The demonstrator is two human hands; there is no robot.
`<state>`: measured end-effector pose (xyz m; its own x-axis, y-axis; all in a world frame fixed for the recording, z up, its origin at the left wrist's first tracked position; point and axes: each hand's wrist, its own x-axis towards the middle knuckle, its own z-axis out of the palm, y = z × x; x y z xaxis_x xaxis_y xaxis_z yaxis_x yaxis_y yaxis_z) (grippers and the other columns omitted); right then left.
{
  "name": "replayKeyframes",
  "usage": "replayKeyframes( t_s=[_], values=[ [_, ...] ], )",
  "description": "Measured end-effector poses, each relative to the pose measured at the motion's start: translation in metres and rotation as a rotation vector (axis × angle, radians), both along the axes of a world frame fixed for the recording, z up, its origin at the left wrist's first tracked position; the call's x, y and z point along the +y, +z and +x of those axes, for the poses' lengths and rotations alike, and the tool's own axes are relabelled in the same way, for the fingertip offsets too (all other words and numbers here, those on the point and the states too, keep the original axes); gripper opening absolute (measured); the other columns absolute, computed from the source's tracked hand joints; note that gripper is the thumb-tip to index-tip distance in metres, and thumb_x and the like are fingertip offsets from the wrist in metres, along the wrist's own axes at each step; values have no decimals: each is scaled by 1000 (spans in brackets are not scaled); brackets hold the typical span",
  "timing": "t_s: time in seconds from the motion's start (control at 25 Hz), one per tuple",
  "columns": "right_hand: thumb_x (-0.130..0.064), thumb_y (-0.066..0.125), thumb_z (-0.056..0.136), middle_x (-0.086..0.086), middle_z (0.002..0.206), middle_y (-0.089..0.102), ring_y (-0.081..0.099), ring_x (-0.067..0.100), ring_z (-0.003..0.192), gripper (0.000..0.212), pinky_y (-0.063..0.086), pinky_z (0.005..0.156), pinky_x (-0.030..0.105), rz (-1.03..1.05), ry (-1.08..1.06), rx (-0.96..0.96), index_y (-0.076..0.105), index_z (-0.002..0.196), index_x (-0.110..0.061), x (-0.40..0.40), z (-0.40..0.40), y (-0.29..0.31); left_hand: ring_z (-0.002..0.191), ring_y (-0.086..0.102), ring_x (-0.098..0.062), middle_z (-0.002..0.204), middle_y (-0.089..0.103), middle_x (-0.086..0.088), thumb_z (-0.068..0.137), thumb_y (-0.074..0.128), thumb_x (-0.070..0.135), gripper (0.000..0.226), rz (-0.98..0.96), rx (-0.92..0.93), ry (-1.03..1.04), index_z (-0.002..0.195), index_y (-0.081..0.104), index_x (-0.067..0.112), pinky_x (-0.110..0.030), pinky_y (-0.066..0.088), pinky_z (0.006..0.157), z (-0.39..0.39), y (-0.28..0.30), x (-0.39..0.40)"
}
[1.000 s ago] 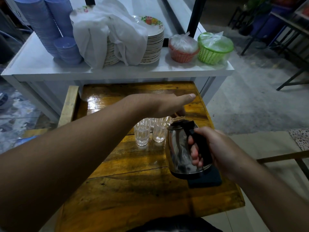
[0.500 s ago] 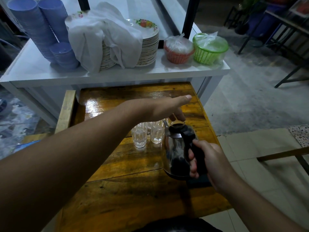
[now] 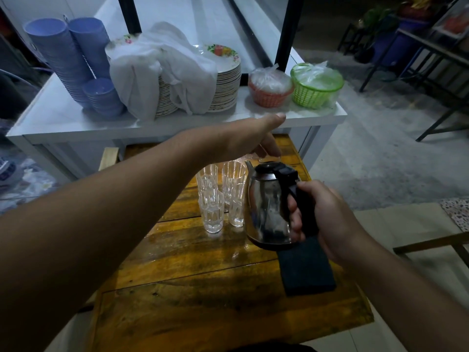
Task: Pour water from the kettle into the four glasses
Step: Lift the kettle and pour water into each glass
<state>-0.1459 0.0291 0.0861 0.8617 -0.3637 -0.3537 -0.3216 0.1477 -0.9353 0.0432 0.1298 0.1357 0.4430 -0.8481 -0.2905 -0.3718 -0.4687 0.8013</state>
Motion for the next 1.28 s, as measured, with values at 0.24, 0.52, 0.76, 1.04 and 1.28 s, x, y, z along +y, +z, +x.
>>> replayKeyframes(
  t_s=[0.24,0.52,0.76,1.04,1.28],
  values=[
    [-34,41,104,4,51,53,53,18,43,42,43,45,30,4,39,75,61,74,-12,-3,30,7,99,61,-14,104,68,-4,99,12,57,78,1,-126,75,114,72,10,-29,43,88,7,-5,1],
    [-36,43,101,-1,50,51,47,14,39,39,38,45,28,24,54,181,59,73,-15,-4,54,13,106,62,-20,114,68,-10,96,13,63,82,-7,-116,105,115,70,7,-33,44,96,17,-24,4],
    [-34,43,100,-3,51,49,45,12,40,34,36,42,24,44,90,285,58,75,-17,-5,71,31,111,57,-19,127,64,-12,97,12,61,81,11,-87,101,125,64,5,-28,39,83,22,-26,5],
    [-30,41,100,-3,48,45,41,10,36,35,33,35,20,56,113,377,53,70,-16,-4,92,39,113,49,-19,136,56,-16,98,7,59,84,122,32,76,132,57,0,-29,33,86,30,-21,3],
    [-29,41,99,-4,47,43,39,9,33,37,30,33,18,61,128,436,52,67,-17,-7,104,41,129,46,-26,146,48,-21,97,6,60,86,159,32,80,141,46,-2,-31,31,96,37,-28,0]
  ],
)
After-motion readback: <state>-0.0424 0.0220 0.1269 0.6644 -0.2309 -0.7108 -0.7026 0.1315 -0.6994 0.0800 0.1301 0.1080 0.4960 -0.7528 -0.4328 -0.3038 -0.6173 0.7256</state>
